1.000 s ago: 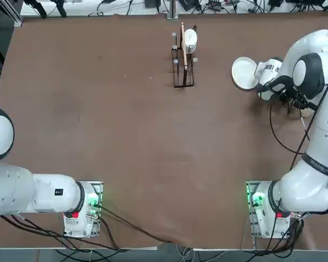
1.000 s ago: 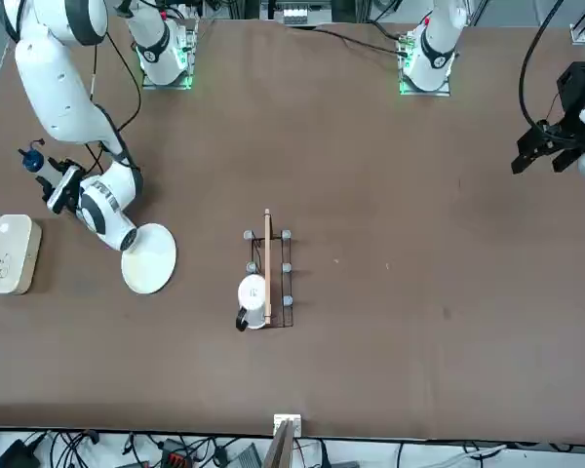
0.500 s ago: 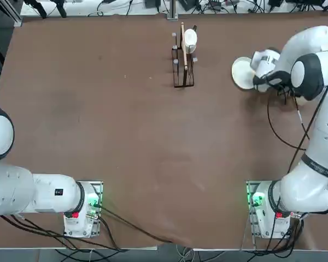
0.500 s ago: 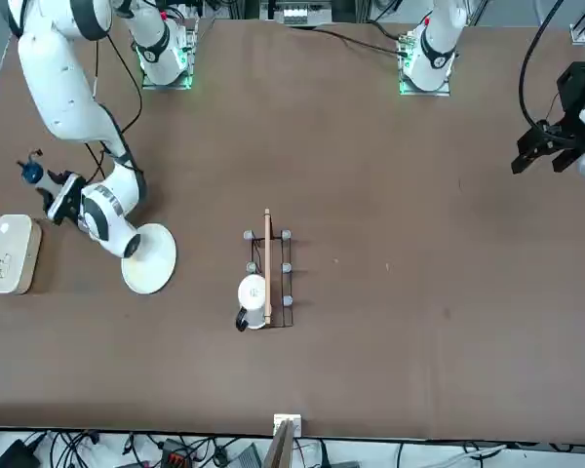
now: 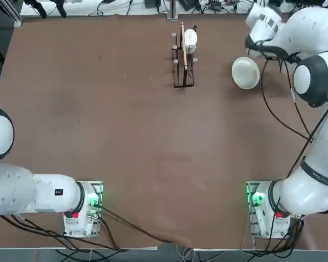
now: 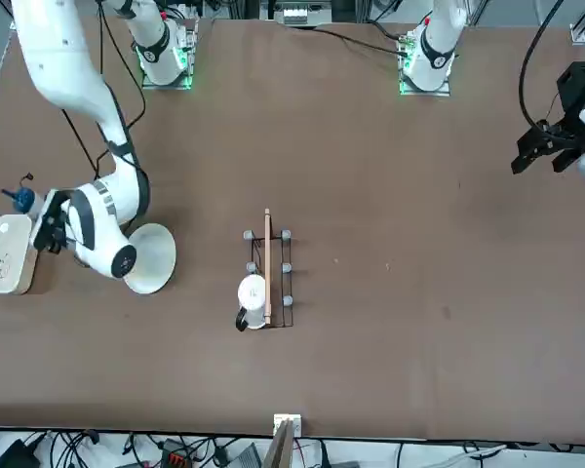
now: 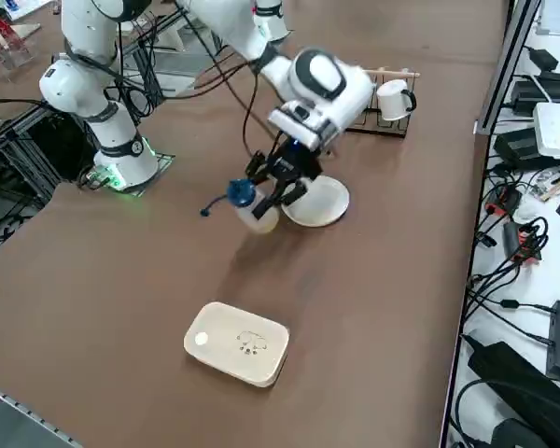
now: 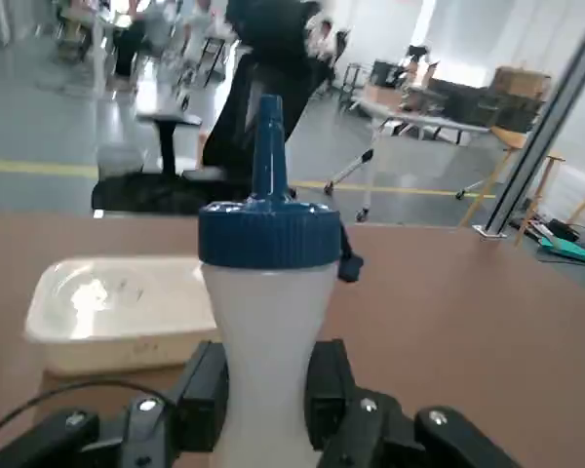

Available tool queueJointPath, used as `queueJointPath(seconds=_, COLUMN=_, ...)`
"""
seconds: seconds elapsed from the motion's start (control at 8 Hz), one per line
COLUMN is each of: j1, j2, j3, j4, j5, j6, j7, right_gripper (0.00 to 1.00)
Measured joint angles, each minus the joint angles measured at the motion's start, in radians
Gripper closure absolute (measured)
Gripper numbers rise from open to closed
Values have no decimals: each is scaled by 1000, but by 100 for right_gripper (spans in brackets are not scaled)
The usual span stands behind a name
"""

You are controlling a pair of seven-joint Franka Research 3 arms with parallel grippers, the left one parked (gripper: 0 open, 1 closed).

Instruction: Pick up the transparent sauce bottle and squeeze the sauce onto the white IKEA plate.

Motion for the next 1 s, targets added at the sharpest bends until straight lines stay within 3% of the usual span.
queueJointPath(seconds=0.5, j1=13, j2=20, j3=18, j4=100, j5=189, j6=90, j7=-328, right_gripper=57)
queueJointPath(seconds=0.75, j1=22, j2=28, j3=36, j4=119, j5=298, j6=174, j7=-417, right_gripper=63)
queueJointPath(seconds=1.0, j1=37, j2=28, j3=79, j4=132, j5=386, j6=218, j7=-478, right_gripper=63)
